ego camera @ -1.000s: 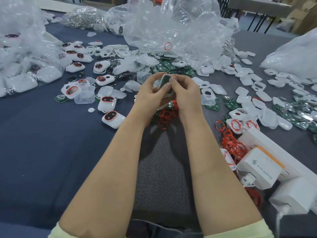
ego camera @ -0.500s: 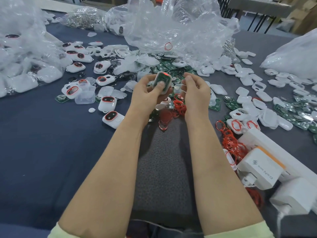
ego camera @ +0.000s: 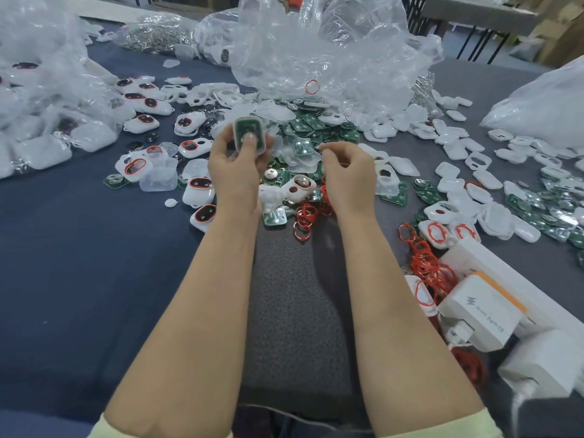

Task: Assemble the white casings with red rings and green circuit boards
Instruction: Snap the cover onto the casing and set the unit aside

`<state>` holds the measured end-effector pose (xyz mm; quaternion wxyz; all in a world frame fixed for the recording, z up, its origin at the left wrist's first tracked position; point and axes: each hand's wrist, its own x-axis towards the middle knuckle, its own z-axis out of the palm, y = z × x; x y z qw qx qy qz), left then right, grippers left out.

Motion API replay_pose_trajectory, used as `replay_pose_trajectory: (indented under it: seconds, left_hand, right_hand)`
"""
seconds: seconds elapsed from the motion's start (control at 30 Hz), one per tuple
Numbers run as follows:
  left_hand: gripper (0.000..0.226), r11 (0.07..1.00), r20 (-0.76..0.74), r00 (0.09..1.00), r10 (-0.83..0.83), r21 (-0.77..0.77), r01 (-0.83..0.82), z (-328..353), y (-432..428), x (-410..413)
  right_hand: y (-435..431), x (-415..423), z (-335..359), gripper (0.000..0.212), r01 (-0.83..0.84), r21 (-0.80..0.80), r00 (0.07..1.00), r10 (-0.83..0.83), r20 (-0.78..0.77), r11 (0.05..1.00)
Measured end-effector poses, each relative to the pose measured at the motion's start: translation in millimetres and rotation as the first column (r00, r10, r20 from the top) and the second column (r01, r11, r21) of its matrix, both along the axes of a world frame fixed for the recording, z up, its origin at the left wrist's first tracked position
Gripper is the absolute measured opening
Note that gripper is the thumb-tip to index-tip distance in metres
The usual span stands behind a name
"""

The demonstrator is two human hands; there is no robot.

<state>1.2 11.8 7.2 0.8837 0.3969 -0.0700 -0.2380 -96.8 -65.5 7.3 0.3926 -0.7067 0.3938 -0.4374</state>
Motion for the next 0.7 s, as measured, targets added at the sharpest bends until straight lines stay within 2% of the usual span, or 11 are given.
replay_pose_trajectory:
  seconds: [0.1, 0.2, 0.37, 0.43, 0.53, 0.63, 0.7]
  left_hand:
    - [0.018, 0.996, 0.014, 0.996, 0.093, 0.001, -0.093, 1, 1, 2]
    - [0.023, 0.994, 0.069, 0.992, 0.102, 0.032, -0.104, 7, 3, -3]
    - [0.024, 0.988, 0.172, 0.983, 0.068, -0.152, -0.041, 32, 9, -13]
    - [0.022, 0.986, 0.197, 0.978, 0.069, -0.164, -0.036, 39, 13, -16]
    - [0.023, 0.979, 0.164, 0.976, 0.144, -0.164, -0.117, 46, 20, -10]
    - [0.021, 0.963, 0.127, 0.963, 0.237, -0.162, -0.216, 51, 32, 10]
    - [0.020, 0.954, 0.077, 0.958, 0.277, -0.138, -0.265, 51, 40, 25]
  right_hand:
    - [5, 3, 1, 0.015, -0.042, -0.062, 0.995, 0.037, -0.090, 0.997]
    - [10, 5, 0, 0.015, -0.080, -0.116, 0.988, 0.064, -0.139, 0.990]
    - [23, 15, -4, 0.017, -0.225, -0.209, 0.937, 0.151, -0.316, 0.952]
    - [29, 26, -3, 0.018, -0.292, -0.258, 0.901, 0.174, -0.397, 0.921]
    - [42, 44, 2, 0.019, -0.375, -0.265, 0.874, 0.244, -0.419, 0.888]
    - [54, 62, 5, 0.021, -0.443, -0.204, 0.834, 0.317, -0.452, 0.873]
    - [55, 71, 5, 0.022, -0.442, -0.177, 0.801, 0.298, -0.520, 0.879]
